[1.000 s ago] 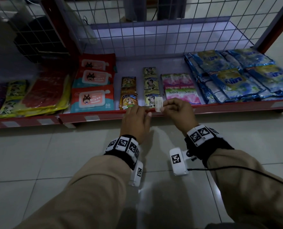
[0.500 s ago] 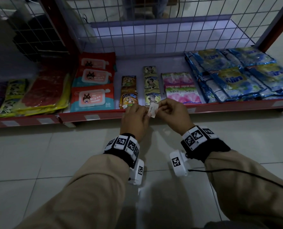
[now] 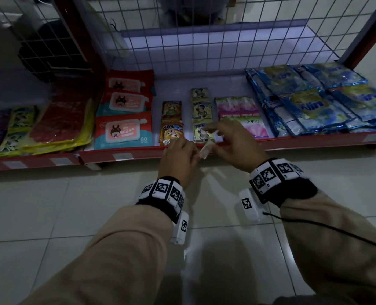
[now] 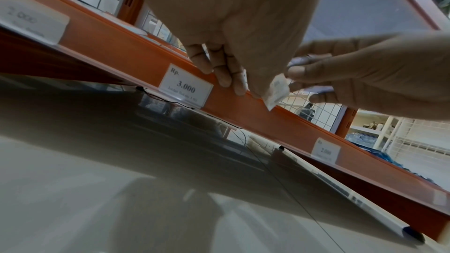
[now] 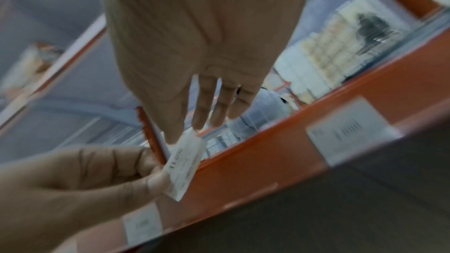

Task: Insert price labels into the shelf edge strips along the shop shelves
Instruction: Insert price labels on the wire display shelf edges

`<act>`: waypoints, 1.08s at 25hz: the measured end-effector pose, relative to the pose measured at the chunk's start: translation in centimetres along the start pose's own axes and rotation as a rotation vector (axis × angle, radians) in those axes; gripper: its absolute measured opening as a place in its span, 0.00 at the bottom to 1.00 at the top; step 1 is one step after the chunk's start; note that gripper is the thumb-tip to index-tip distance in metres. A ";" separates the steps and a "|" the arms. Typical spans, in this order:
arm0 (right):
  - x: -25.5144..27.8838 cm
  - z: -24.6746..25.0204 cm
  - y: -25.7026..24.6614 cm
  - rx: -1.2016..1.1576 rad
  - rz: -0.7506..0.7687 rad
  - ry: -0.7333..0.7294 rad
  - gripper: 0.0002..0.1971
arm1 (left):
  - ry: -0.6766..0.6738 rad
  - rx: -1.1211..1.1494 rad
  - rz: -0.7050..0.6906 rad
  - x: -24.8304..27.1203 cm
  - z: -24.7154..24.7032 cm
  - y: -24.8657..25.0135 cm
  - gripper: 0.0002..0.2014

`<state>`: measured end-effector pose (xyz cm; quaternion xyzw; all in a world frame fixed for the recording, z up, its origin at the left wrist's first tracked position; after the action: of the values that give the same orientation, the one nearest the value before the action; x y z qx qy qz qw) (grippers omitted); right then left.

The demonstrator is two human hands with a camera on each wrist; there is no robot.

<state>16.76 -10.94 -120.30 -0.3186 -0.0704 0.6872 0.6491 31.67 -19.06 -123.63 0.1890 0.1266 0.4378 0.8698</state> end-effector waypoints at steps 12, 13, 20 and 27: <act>0.3 -0.7 1.2 -0.016 -0.083 0.127 0.05 | 0.054 0.150 0.052 0.3 -0.1 0.0 0.12; 0.4 -1.0 1.2 -0.008 -0.068 0.122 0.05 | 0.056 0.141 0.070 0.3 -0.2 0.1 0.14; 0.8 -2.3 1.1 0.127 -0.012 0.052 0.07 | 0.066 -0.126 0.044 -0.3 -0.6 0.1 0.13; 1.1 -2.5 1.3 0.278 0.014 -0.049 0.08 | 0.074 -0.265 -0.004 -0.7 -0.5 0.5 0.13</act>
<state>17.02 -10.86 -123.28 -0.2092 0.0117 0.7024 0.6802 30.67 -19.27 -123.85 0.0557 0.1002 0.4556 0.8828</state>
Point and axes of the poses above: each hand's wrist, its own x-axis away from the middle knuckle, its own z-axis out of the back of the hand, y = z × x, the point moved 2 cm from there along -x, towards the middle knuckle, and after that the axes turned 12 degrees about z, right-handed, at the moved point
